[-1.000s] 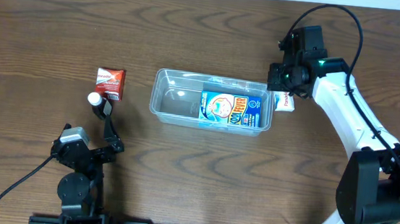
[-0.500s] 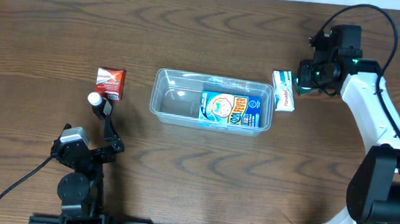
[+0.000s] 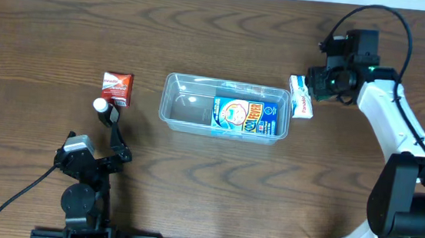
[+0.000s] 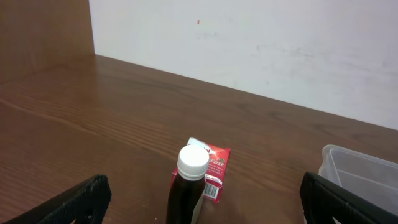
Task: Pack container
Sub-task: 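Move right gripper to the white Panadol box and descend, then grasp the white Panadol box with right gripper and lift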
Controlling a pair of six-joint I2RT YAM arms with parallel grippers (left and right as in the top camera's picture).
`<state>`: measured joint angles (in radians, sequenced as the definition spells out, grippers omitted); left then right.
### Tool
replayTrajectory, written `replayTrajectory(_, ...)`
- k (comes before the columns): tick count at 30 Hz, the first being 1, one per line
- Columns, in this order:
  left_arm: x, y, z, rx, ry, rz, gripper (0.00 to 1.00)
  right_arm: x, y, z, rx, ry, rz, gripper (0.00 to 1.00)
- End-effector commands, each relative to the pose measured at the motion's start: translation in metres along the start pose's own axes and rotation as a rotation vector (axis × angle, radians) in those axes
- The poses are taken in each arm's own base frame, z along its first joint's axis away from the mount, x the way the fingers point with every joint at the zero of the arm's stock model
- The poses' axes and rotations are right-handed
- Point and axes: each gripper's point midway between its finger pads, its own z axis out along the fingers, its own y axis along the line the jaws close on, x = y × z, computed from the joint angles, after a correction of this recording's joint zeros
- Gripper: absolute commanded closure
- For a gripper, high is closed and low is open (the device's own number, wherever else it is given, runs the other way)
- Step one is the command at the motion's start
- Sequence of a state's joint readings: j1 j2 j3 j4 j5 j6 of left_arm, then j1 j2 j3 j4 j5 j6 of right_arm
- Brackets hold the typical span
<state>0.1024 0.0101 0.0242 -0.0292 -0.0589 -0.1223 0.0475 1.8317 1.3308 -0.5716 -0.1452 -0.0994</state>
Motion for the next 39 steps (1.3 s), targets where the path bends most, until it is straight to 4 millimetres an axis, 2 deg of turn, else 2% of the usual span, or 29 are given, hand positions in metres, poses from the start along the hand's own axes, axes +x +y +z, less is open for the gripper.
replayTrajectory(1,0.017,0.004,0.001,-0.017,0.048,0.024,0.02,0.009,0.015,0.01,-0.024,0.013,-0.037,0.36)
replayTrajectory(14,0.017,0.004,0.001,-0.017,0.049,0.024,0.02,0.025,0.009,0.028,0.025,-0.006,0.05,0.42)
replayTrajectory(23,0.017,0.004,0.001,-0.017,0.049,0.024,0.02,0.028,0.019,0.031,0.014,0.002,0.081,0.41)
replayTrajectory(27,0.017,0.004,0.001,-0.017,0.049,0.024,0.02,0.031,0.022,0.041,0.01,0.014,0.113,0.4)
replayTrajectory(32,0.017,0.004,0.001,-0.017,0.049,0.024,0.02,0.043,0.015,0.063,0.033,0.049,0.147,0.39)
replayTrajectory(39,0.017,0.004,0.001,-0.017,0.049,0.024,0.02,0.044,0.013,0.069,0.038,0.05,0.15,0.39)
